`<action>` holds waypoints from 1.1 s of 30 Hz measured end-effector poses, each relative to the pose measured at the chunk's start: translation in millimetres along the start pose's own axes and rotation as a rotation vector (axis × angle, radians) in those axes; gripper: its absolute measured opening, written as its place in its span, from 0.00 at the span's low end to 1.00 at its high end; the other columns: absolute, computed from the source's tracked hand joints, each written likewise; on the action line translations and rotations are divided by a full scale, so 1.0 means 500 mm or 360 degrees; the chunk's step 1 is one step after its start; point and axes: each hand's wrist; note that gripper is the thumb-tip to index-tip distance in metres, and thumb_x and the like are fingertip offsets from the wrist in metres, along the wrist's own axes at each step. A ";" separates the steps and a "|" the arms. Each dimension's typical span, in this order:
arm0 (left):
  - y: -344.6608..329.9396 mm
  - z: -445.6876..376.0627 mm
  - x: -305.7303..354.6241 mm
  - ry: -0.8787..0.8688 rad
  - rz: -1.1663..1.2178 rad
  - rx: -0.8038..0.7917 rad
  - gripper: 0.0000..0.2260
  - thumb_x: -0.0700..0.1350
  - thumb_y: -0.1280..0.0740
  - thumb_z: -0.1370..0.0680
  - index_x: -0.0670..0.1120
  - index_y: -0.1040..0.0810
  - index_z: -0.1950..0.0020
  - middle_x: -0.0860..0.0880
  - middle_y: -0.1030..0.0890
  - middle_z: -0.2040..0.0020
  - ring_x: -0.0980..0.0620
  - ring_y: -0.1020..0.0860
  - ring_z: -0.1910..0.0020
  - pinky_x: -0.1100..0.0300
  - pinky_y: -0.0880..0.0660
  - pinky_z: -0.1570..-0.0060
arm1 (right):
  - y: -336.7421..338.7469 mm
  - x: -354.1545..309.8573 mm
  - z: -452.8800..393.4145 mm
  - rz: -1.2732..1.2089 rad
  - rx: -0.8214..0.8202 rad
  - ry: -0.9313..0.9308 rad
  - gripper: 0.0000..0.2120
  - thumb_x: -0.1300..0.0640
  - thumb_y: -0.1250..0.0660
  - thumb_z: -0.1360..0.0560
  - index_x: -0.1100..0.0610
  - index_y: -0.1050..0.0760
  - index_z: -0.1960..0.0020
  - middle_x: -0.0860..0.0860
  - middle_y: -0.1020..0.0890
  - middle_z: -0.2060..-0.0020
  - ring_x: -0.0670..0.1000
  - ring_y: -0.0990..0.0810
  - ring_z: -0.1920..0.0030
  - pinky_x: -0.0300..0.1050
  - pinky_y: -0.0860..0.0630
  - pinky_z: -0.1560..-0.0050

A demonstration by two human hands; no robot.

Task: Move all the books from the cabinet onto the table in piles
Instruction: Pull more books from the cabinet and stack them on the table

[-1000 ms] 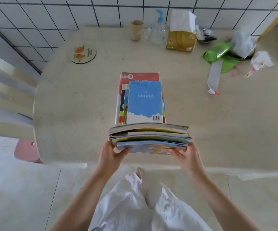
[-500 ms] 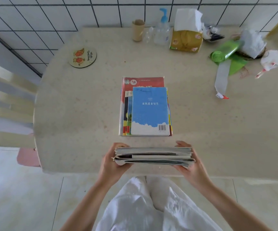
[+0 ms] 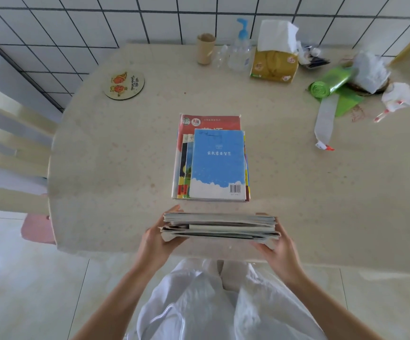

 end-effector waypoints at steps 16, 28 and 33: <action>0.026 -0.060 0.073 0.0137 0.0122 -0.0134 0.23 0.42 0.28 0.33 0.69 0.24 0.47 0.61 0.15 0.54 0.61 0.17 0.54 0.63 0.22 0.53 | 0.047 -0.046 -0.073 -0.0164 -0.0158 -0.0141 0.31 0.64 0.26 0.29 0.30 0.30 0.42 0.39 0.17 0.47 0.45 0.18 0.46 0.46 0.22 0.43; 0.051 -0.214 0.170 0.0590 0.0832 0.0103 0.13 0.35 0.28 0.27 0.46 0.22 0.44 0.37 0.16 0.50 0.41 0.17 0.55 0.43 0.20 0.50 | 0.079 -0.181 -0.270 -0.0588 -0.0300 -0.0841 0.11 0.55 0.32 0.23 0.46 0.25 0.43 0.51 0.16 0.52 0.52 0.16 0.56 0.51 0.19 0.58; 0.046 -0.271 0.169 0.0776 0.0752 0.0094 0.09 0.35 0.30 0.25 0.43 0.20 0.47 0.34 0.17 0.48 0.37 0.18 0.53 0.39 0.22 0.49 | 0.055 -0.177 -0.346 -0.0573 -0.0341 -0.1124 0.12 0.56 0.31 0.24 0.53 0.24 0.41 0.54 0.16 0.55 0.56 0.19 0.60 0.50 0.22 0.62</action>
Point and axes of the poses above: each hand's wrist, its own z-axis away from the middle knuckle, its own y-axis out of the back of the hand, x = y × z
